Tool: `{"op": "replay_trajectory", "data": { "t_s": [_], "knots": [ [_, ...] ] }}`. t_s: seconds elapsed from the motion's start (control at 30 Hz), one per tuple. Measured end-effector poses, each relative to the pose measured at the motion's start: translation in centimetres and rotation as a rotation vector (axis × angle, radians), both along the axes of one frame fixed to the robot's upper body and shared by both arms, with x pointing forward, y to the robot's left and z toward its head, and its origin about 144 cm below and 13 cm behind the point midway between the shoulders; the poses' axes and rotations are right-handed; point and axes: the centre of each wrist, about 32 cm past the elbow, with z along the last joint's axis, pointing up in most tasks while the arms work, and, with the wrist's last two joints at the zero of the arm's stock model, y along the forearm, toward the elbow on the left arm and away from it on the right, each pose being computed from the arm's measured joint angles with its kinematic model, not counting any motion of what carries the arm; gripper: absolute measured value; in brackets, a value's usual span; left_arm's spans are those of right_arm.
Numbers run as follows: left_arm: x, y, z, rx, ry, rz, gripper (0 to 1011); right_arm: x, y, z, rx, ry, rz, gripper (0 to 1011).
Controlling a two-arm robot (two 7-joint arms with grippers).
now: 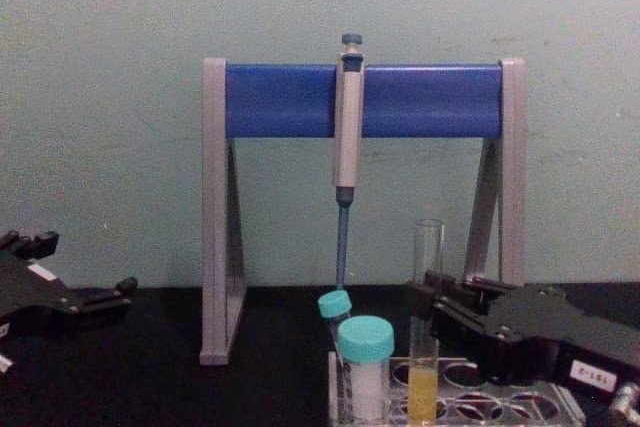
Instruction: Pick up the test tube from the test tube rack, shake it, then place it back into the test tube rack.
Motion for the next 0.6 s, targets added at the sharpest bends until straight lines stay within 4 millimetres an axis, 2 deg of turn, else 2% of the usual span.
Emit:
{"op": "replay_trajectory", "data": {
  "t_s": [0.4,0.6],
  "knots": [
    [0.0,0.0,0.0,0.0,0.0,0.0,1002,0.0,-0.03,0.0,0.0,0.0,0.0,230],
    [0.0,0.0,0.0,0.0,0.0,0.0,1001,0.0,-0.06,0.0,-0.001,0.002,0.001,385]
  ]
}}
